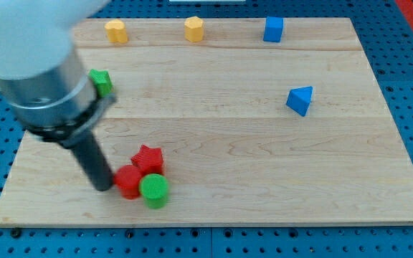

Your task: Slide the green star to the red star

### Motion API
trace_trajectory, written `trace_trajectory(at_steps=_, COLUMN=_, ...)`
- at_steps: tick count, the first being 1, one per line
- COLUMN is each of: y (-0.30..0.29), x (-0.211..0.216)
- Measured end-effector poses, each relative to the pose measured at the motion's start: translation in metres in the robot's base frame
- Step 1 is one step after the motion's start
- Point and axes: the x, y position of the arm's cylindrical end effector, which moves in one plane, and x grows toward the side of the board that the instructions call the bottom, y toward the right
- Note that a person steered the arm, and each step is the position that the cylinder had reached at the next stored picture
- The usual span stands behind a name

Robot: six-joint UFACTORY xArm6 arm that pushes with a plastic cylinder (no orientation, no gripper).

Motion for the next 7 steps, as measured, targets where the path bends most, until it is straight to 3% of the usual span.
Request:
trace_trajectory(at_steps=1, y=0.05, x=0.0)
trace_trajectory(at_steps=2, y=-0.069, x=-0.026)
trace_trajectory(at_steps=3, y=-0.144, x=-0.079)
trace_trajectory(at_steps=5, y=-0.105, x=-0.205)
trace_trajectory(at_steps=6, y=-0.005, x=-0.206)
trace_trajectory(at_steps=7, y=0.038, x=-0.176)
